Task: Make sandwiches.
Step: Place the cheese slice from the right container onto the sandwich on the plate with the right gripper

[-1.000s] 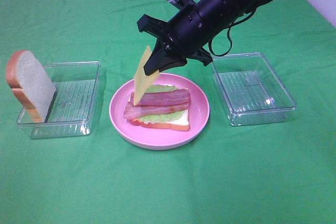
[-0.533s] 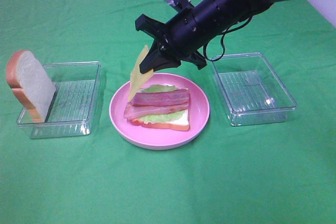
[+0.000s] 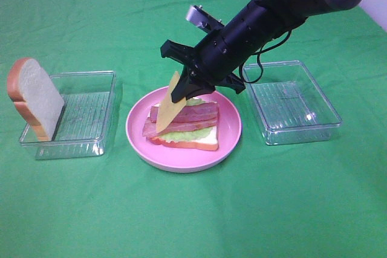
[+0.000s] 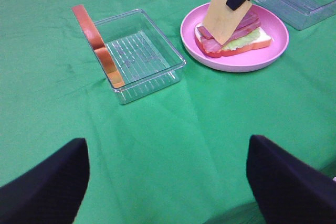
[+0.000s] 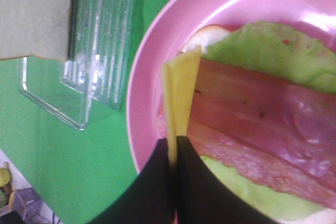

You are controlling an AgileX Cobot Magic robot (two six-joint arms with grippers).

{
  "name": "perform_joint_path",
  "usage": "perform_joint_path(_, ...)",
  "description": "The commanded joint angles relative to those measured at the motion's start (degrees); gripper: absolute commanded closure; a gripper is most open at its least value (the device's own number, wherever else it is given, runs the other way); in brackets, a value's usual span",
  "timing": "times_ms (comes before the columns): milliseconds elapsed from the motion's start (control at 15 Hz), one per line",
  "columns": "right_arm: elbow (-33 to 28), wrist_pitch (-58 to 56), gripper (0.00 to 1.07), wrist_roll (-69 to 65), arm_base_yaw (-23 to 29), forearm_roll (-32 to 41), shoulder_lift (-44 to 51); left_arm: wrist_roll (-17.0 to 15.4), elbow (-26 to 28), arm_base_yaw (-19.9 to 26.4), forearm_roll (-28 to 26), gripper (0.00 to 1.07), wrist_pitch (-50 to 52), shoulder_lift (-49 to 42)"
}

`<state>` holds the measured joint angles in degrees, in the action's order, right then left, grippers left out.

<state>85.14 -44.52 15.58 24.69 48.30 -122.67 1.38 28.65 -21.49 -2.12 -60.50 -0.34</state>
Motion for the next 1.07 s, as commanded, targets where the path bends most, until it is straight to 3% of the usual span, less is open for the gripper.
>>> perform_joint_path(67,-0.2,1.3,1.07,-5.3,-0.1,-6.9,0.1,0.1,-0.1,-0.3,-0.2,0.29,0.7,-1.1)
perform_joint_path(267,-0.2,1.3,0.98,-6.0,-0.1,-10.2,0.2,0.1,-0.1,-0.3,-0.2,0.29,0.7,-1.1)
perform_joint_path(333,-0.2,0.9,0.69,-7.0,-0.1,-12.3,0.3,0.1,-0.1,-0.3,-0.2,0.29,0.7,-1.1)
perform_joint_path(467,-0.2,0.6,0.48,-7.6,-0.1,-13.1,0.6,0.1,-0.1,-0.3,-0.2,0.29,0.7,-1.1)
perform_joint_path(533,-0.2,0.1,0.31,-7.0,-0.1,-13.7,1.1,0.1,-0.1,-0.3,-0.2,0.29,0.7,-1.1)
perform_joint_path(800,-0.2,-2.9,0.27,-7.1,-0.1,-19.8,5.9,0.1,-0.1,-0.3,-0.2,0.29,0.7,-1.1)
perform_joint_path(1067,-1.2,-13.5,0.28,-7.6,-0.1,-27.4,16.3,0.1,-0.1,-0.3,-0.2,0.29,0.7,-1.1)
